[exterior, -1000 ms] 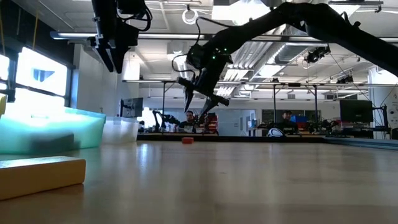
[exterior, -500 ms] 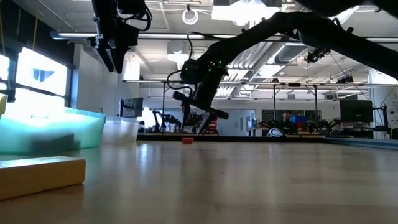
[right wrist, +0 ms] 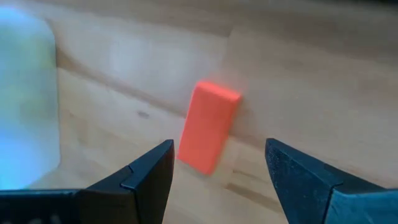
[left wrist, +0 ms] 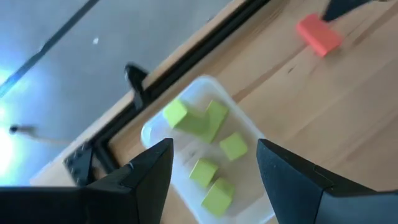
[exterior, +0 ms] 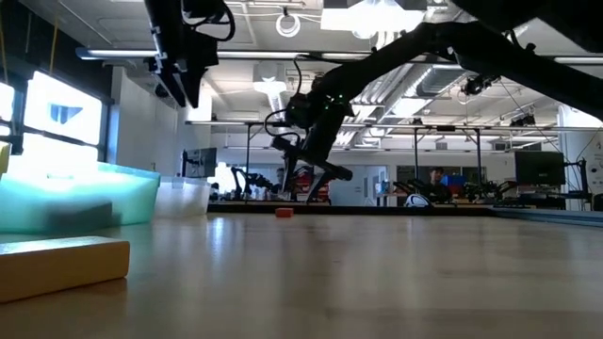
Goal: Sort & place blocks by color
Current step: Put the orange rectangular block into the green bin
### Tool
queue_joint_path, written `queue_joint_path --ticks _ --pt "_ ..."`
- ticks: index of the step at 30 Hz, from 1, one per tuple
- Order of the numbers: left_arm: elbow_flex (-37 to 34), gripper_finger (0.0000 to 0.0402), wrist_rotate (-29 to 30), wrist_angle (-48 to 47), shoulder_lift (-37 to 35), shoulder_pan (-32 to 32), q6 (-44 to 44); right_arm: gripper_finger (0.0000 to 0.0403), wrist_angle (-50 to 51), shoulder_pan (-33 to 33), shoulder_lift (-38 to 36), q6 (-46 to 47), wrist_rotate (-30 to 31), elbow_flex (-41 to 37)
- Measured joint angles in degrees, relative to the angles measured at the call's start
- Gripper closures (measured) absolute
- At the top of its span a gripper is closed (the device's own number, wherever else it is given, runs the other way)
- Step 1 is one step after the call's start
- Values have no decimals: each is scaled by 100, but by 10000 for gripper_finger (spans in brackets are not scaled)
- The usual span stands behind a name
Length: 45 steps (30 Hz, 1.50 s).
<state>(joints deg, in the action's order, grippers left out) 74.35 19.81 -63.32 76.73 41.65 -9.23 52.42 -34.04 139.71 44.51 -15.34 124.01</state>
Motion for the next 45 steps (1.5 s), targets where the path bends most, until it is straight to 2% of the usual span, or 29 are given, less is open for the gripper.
queue_joint_path --ticks 8,15,24,33,41,45 --pt "0 181 -636 940 0 0 194 164 -34 -313 -430 -577 36 0" --pt "0 181 -1243 1923 207 -2 108 164 -75 -618 -1023 -1055 348 0" --pt "0 181 -1331 2619 980 -7 -1276 164 -111 -1017 -1649 -1506 439 2" --pt "-1 181 -1743 3314 1605 -7 -1846 164 -98 -1283 -1829 -1954 374 2" --pt "2 181 -1787 3837 1902 -22 -2228 164 -83 -1390 -1829 -2380 298 2" --pt "335 181 -1770 3837 2037 -23 -2229 164 -82 -1455 -1829 -2409 285 2"
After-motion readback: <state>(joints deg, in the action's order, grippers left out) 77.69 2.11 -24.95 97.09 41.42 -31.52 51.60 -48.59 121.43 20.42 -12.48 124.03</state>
